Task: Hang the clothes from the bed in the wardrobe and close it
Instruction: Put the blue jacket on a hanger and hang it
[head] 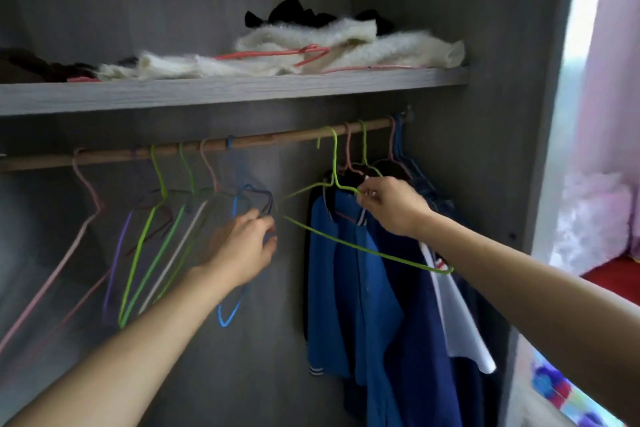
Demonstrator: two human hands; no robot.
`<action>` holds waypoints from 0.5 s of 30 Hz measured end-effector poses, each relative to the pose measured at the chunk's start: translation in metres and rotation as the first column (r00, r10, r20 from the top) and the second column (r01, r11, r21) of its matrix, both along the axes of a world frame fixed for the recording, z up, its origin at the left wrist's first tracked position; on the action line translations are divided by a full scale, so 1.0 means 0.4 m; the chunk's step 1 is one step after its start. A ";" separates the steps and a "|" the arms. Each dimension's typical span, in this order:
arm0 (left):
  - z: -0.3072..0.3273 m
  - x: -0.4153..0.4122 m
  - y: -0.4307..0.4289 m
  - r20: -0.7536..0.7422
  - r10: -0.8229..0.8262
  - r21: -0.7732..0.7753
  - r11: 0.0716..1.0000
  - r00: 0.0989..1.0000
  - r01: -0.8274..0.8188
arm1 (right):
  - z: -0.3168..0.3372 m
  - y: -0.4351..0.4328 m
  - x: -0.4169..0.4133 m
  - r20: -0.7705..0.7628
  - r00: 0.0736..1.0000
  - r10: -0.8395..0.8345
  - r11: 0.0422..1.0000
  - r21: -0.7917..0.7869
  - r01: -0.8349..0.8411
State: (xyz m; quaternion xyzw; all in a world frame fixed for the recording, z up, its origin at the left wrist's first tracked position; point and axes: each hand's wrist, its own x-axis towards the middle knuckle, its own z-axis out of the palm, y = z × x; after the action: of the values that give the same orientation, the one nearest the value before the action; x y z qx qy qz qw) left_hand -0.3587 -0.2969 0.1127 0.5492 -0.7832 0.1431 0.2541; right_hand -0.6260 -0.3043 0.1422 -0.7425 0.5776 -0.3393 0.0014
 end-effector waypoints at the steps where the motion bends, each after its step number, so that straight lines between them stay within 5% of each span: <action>1: -0.004 -0.035 0.019 0.017 0.007 -0.006 1.000 1.000 -0.007 | -0.016 0.034 -0.042 -0.039 0.999 -0.021 1.000 -0.007 0.021; 6: -0.078 -0.274 0.141 0.035 -0.053 0.016 0.998 0.998 0.052 | -0.096 0.250 -0.308 -0.136 0.975 -0.174 0.985 -0.002 0.175; 15: -0.327 -0.833 0.374 0.035 -0.334 0.322 0.896 0.942 0.306 | -0.259 0.708 -0.868 -0.082 0.891 -0.447 0.878 0.150 0.454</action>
State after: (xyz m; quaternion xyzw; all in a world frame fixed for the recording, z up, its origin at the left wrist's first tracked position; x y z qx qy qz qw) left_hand -0.6920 -0.1472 -0.0182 0.4391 -0.8860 -0.0018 0.1487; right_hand -0.9733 -0.0212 0.0387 -0.5924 0.7603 -0.2647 -0.0289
